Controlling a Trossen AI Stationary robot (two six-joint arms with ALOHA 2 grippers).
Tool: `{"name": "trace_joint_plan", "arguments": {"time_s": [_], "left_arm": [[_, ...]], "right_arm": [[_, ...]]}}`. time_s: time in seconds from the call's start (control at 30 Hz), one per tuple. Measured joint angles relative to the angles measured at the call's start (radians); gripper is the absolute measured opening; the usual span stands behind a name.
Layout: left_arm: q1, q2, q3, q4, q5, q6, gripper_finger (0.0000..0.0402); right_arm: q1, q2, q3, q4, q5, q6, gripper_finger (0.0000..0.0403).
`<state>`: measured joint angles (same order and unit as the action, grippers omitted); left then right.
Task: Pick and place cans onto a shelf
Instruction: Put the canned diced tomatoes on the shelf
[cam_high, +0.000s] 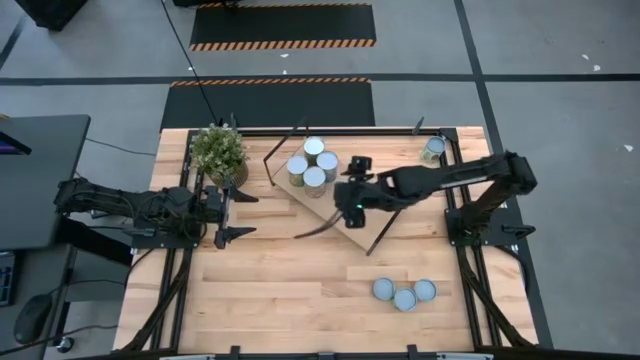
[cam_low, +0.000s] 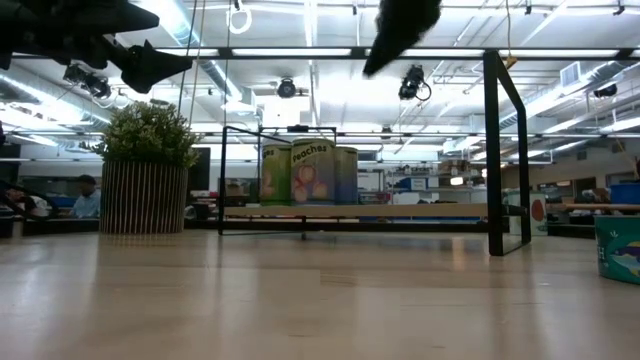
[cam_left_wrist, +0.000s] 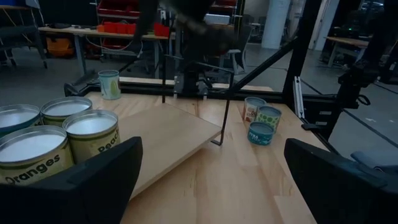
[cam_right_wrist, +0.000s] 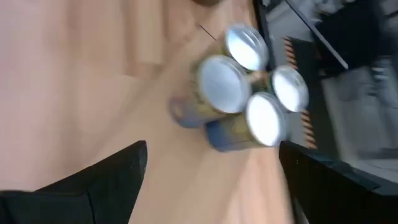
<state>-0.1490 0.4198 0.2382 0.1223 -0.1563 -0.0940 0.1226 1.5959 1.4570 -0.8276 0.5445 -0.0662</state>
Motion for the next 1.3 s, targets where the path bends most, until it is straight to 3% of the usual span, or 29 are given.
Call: {"name": "trace_joint_plan", "arguments": {"time_s": [0.23, 0.47, 0.6, 0.73, 0.9, 1.1, 1.3], "left_arm": [[0.0, 0.0, 0.0, -0.009, 0.0, 0.001, 0.0398], [0.0, 0.0, 0.0, -0.008, 0.0, 0.0, 0.0398], [0.0, 0.0, 0.0, -0.008, 0.0, 0.001, 0.0398], [0.0, 0.0, 0.0, -0.008, -0.007, 0.003, 0.0398], [0.0, 0.0, 0.0, -0.008, -0.008, 0.035, 0.0398], [0.0, 0.0, 0.0, -0.007, -0.008, 0.065, 0.0398], [0.0, 0.0, 0.0, -0.002, -0.009, 0.167, 0.0398]], "right_arm": [[0.185, -0.146, -0.012, -0.044, -0.109, 0.079, 0.0373], [0.297, -0.265, -0.045, -0.302, 0.174, 0.391, 0.0373], [0.322, -0.318, -0.084, -0.375, 0.186, 0.529, 0.0373], [0.383, -0.346, -0.119, -0.323, 0.146, 0.517, 0.0373], [0.398, -0.349, -0.119, -0.387, 0.222, 0.605, 0.0373], [0.399, -0.337, -0.12, -0.516, 0.123, 0.768, 0.0373], [0.401, -0.337, -0.12, -0.6, -0.045, 0.927, 0.0373]]}}
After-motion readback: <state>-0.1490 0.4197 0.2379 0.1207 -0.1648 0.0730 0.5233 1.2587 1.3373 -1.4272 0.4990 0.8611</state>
